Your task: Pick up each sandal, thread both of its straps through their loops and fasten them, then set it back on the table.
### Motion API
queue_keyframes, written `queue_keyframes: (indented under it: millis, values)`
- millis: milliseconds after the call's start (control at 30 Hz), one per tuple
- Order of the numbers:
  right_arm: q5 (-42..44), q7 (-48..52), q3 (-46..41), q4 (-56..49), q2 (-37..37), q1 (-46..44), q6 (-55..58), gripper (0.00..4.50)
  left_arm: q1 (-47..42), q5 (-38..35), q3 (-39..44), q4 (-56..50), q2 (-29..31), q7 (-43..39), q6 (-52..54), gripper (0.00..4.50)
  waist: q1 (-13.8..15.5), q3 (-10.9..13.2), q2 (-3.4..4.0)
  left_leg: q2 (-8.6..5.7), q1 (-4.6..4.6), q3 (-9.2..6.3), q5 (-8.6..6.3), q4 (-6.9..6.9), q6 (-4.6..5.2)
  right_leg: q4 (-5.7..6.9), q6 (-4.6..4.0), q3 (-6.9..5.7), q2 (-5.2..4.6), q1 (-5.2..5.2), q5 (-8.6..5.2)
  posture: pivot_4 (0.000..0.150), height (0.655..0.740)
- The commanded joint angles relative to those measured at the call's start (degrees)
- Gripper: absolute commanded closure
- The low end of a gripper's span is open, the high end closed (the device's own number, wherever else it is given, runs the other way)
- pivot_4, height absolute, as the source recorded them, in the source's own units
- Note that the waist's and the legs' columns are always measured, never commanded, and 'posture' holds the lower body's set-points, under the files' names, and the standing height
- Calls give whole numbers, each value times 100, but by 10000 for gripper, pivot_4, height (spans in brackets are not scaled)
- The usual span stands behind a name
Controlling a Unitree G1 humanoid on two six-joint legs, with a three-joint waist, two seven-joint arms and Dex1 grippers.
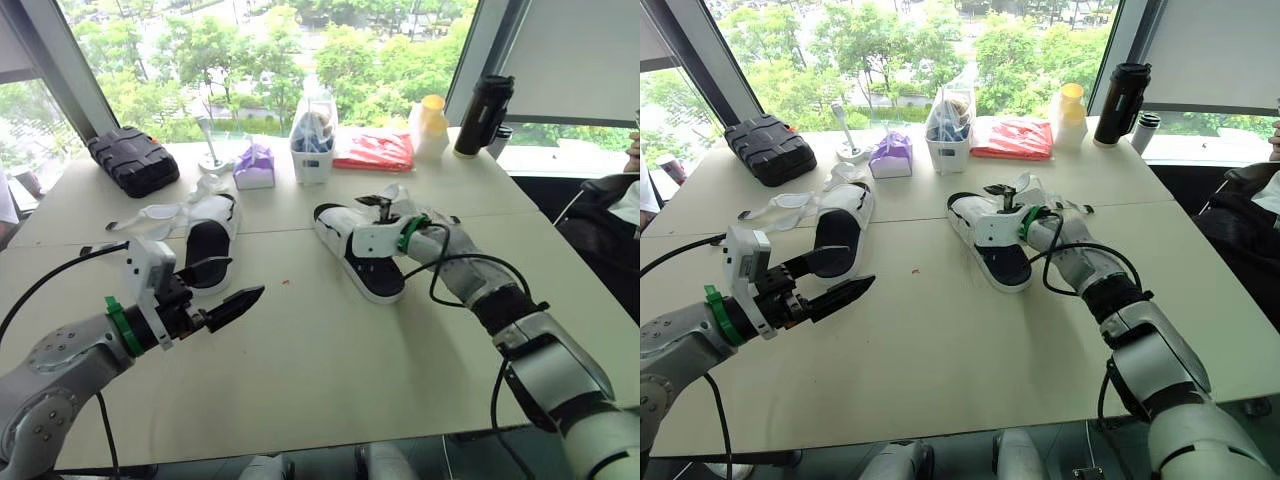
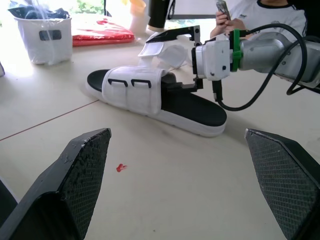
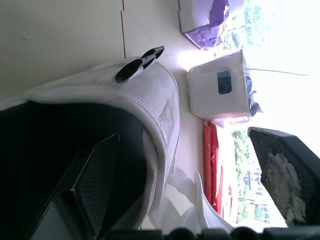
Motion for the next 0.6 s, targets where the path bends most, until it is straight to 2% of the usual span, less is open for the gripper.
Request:
queue_keyframes:
  millis: [33,200,233,333,533,600]
  values:
    - [-593,-983,387,1212,514,-705,-167,569,-7,16,26,-148,-20,5,-124,0,-29,0,0,-1,3,3,1,-2,-2,1,-7,2,2,0,0,1500,7400]
    - [-923,-1825,707,2392,992,-1140,-318,569,-10,38,24,-187,-54,61,-123,0,-61,0,0,-1,4,-5,10,-10,-18,5,-9,2,3,-2,3,1500,7400]
    - [-968,-1922,754,2514,1038,-1182,-353,2877,-1,25,33,-211,-59,79,-117,0,-70,0,0,-1,4,-5,10,-10,-18,4,-9,2,1,-1,3,1500,7400]
    - [-1039,-2221,817,2726,1123,-1279,-424,13222,97,-25,106,-318,-71,150,-99,0,-118,0,0,-15,5,-6,7,-10,-12,5,-9,2,1,-1,3,1500,7400]
    - [-1098,-2425,870,2873,1163,-1372,-551,44393,152,-75,139,-372,-68,242,-86,0,-160,1,2,-15,9,-7,4,-14,-8,13,2,3,4,-6,10,1500,7400]
    - [-1101,-2472,878,2895,1175,-1383,-587,44833,134,-84,122,-358,-66,251,-88,0,-155,2,3,-14,12,-6,3,-14,-6,13,1,4,5,-4,10,1500,7400]
